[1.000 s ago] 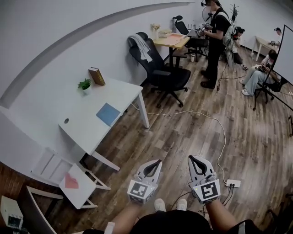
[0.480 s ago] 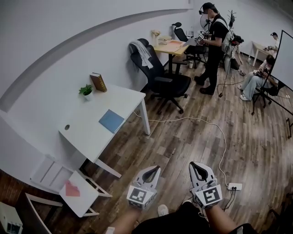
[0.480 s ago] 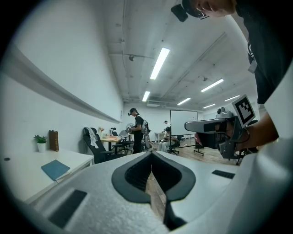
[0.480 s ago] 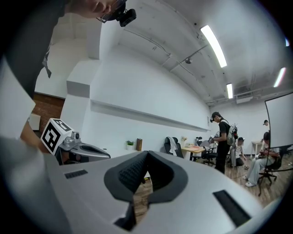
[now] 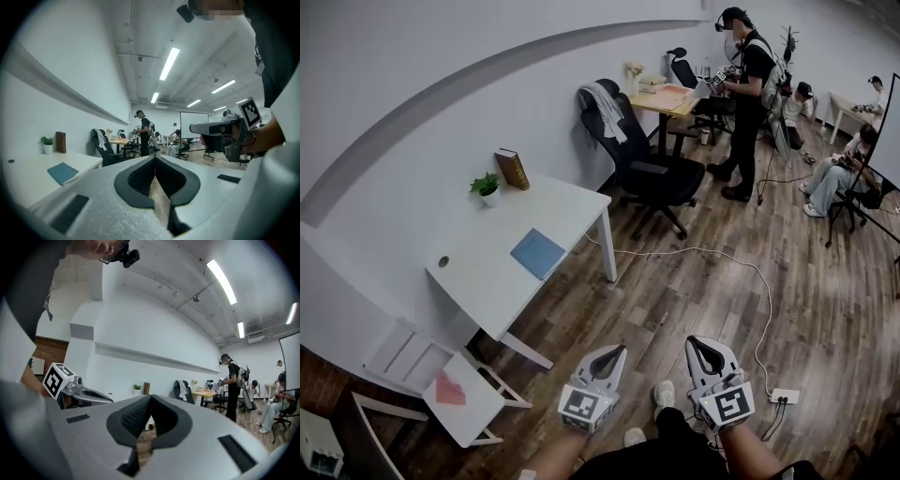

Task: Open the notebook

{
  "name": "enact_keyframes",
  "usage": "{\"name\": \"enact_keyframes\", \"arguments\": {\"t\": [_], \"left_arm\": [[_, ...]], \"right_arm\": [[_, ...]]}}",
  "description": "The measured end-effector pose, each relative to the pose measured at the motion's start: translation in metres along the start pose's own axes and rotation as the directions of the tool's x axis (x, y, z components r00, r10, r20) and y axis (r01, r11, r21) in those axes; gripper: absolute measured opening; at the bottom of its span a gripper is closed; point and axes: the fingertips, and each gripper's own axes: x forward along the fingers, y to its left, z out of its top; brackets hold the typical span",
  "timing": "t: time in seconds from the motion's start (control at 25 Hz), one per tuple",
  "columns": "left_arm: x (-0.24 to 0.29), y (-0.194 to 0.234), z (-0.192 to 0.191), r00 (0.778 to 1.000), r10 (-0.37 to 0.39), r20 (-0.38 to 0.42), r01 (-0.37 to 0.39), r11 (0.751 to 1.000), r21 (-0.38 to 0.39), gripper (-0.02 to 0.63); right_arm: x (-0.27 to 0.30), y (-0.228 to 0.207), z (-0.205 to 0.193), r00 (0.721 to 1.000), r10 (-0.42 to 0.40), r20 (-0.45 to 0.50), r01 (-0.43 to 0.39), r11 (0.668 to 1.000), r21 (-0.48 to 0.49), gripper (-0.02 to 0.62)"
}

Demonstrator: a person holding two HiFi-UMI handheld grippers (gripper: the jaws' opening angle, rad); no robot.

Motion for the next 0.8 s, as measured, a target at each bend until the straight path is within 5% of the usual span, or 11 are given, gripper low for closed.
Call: {"name": "enact_keyframes", "arguments": {"t": [0.8], "left_arm": [[0.148,0.088,0.022,0.992,0.116,-0.055,-0.115,0.993,0.015,0.005]], "right_arm": [[0.143,-0.126,-0.012,0.988,0.150,0.024,-0.150,0.988,-0.033,0.002]]}}
